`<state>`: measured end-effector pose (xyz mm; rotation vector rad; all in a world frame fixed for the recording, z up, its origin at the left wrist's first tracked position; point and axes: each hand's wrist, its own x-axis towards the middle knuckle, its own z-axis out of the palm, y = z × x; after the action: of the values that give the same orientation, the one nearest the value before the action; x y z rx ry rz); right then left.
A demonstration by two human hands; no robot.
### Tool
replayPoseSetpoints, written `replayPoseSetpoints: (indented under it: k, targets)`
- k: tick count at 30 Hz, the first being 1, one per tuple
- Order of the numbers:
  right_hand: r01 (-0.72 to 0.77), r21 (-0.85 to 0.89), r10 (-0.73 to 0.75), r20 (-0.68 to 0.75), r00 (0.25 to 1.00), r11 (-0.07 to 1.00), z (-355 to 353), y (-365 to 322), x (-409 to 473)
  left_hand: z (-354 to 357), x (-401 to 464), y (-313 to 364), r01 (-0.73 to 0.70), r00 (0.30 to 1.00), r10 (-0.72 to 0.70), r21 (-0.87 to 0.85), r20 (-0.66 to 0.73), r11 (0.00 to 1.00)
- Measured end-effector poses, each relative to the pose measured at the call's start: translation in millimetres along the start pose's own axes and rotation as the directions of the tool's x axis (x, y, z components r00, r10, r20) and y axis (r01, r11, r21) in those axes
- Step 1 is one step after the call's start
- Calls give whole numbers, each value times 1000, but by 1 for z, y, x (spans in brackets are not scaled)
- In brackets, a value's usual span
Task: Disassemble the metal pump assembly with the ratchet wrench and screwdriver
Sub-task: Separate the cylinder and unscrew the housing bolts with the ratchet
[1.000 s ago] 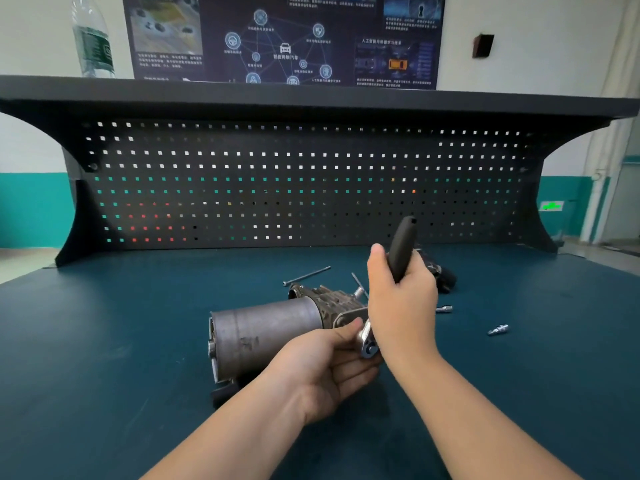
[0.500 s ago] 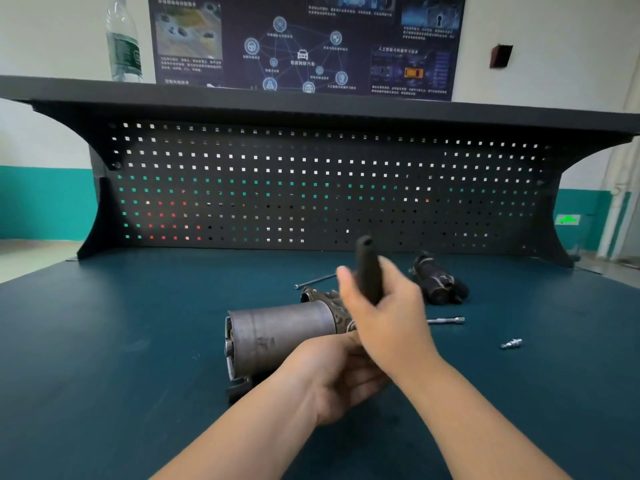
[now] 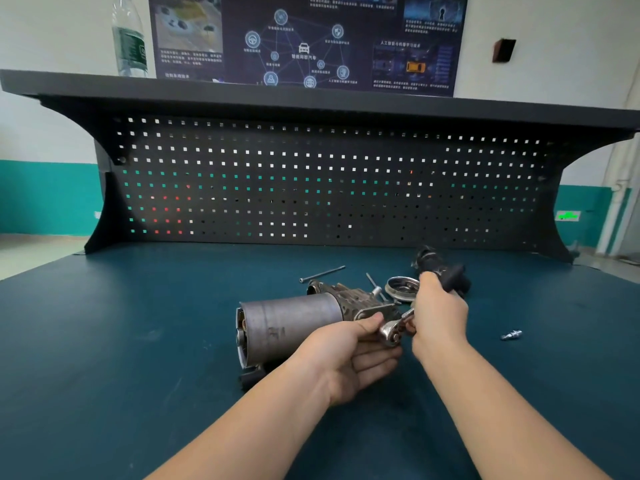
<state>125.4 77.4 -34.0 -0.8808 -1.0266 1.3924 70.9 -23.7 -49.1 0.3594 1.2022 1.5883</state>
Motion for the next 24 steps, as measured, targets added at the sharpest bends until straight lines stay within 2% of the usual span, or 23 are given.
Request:
replayPoseSetpoints:
  k: [1, 2, 3, 5, 7, 9, 12, 13, 15, 16, 17, 18, 19, 20, 21, 22, 24]
  targets:
    - [56, -40, -55, 11, 998, 998, 0, 0, -1, 0, 0, 0, 2, 1000, -2, 4, 1, 1000]
    - [184, -89, -179, 59, 982, 979, 0, 0, -4, 0, 1, -1, 5, 1000, -5, 5, 2, 1000]
    - [349, -112, -332, 143, 932, 931, 0, -1, -8, -1, 1, -1, 12, 1000, -12, 3, 6, 1000]
    - [617, -101, -553, 350, 756, 781, 5, -4, -20, -2, 0, 0, 21, 999, -20, -10, 26, 1000]
    - [747, -114, -623, 480, 618, 655, 9, -5, -25, -2, -1, 1, 22, 999, -21, -13, 37, 1000]
    - [772, -107, -624, 523, 580, 627, 8, -7, -24, -3, -2, 0, 18, 999, -18, -3, 36, 1000]
    - [744, -104, -610, 502, 613, 661, 3, -5, -19, -4, -3, -1, 11, 1000, -11, 11, 22, 1000]
    - [721, -133, -608, 447, 656, 680, 4, -4, -18, -4, -3, -1, 4, 1000, -4, 13, 15, 1000]
    - [581, -177, -536, 245, 808, 795, 6, -1, -12, -2, -2, -1, -7, 1000, 7, 12, 1, 1000]
    - [441, -165, -424, 129, 896, 882, 6, 1, -6, -2, -1, 0, -10, 1000, 10, 9, -5, 1000]
    - [254, -127, -251, 40, 967, 959, 4, 3, 0, -1, 0, 0, -14, 1000, 14, 7, -9, 1000]
    - [47, -70, -48, -8, 999, 996, 1, 5, 6, 0, 0, -1, -19, 1000, 19, 9, -9, 1000]
    - [-127, -18, 127, -18, 992, 992, -2, 7, 10, 0, 1, -1, -24, 1000, 24, 14, -8, 1000]
    - [-230, 3, 230, -11, 973, 973, -4, 9, 11, 1, 2, -2, -26, 1000, 26, 21, -7, 999]
    - [-242, -1, 242, -4, 970, 970, -5, 9, 11, 1, 2, -2, -26, 1000, 26, 24, -7, 999]
    - [-161, -6, 161, 6, 987, 987, -4, 9, 10, 1, 2, -3, -22, 1000, 22, 18, -6, 1000]
    - [140, -6, -139, 78, 987, 990, -1, 4, 2, -1, 2, -2, -2, 1000, 2, -8, -1, 1000]
